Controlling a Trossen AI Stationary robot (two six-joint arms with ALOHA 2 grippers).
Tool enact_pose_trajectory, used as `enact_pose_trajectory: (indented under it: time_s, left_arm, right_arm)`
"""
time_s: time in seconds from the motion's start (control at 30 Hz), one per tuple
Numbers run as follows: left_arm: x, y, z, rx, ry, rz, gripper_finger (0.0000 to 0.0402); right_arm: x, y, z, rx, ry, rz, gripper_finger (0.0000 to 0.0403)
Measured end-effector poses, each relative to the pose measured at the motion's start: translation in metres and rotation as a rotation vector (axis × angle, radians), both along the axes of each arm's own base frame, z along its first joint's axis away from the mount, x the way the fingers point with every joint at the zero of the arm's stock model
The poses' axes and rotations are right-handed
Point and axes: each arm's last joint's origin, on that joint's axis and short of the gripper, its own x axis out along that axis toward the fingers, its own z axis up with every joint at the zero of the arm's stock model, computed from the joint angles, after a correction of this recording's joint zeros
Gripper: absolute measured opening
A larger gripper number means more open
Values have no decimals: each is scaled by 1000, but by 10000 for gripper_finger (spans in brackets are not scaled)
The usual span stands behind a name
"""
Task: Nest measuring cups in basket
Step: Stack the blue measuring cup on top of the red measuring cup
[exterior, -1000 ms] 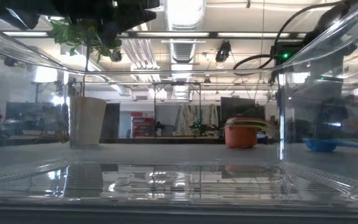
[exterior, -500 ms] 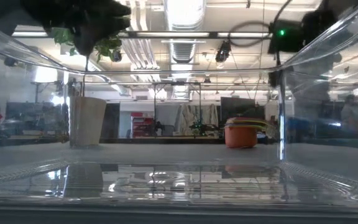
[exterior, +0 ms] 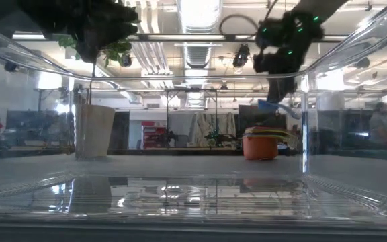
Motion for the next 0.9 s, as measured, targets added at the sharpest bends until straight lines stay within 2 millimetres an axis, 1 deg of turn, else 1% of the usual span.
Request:
enact_pose_trajectory:
  time_s: [0.1, 0.23, 0.37, 0.53, 0.67, 0.9]
  left_arm:
    - [0, 0, 0, 1, 1, -1, 137]
    - [0, 0, -1, 2, 5, -7, 137]
    - [0, -1, -2, 6, 17, -9, 137]
    - [0, -1, -4, 12, 37, -10, 137]
    - [0, -1, -4, 14, 44, -10, 137]
    - [0, -1, -4, 14, 44, -10, 137]
  right_arm:
    - [9, -21, -8, 27, 56, 57, 9]
    - [20, -40, -20, 64, 133, 103, 9]
    - [29, -49, -25, 55, 149, 142, 9]
    - [36, -55, -18, 32, 127, 152, 22]
    - [36, -56, -12, 21, 117, 166, 60]
    - [27, -50, -4, 63, 159, 132, 162]
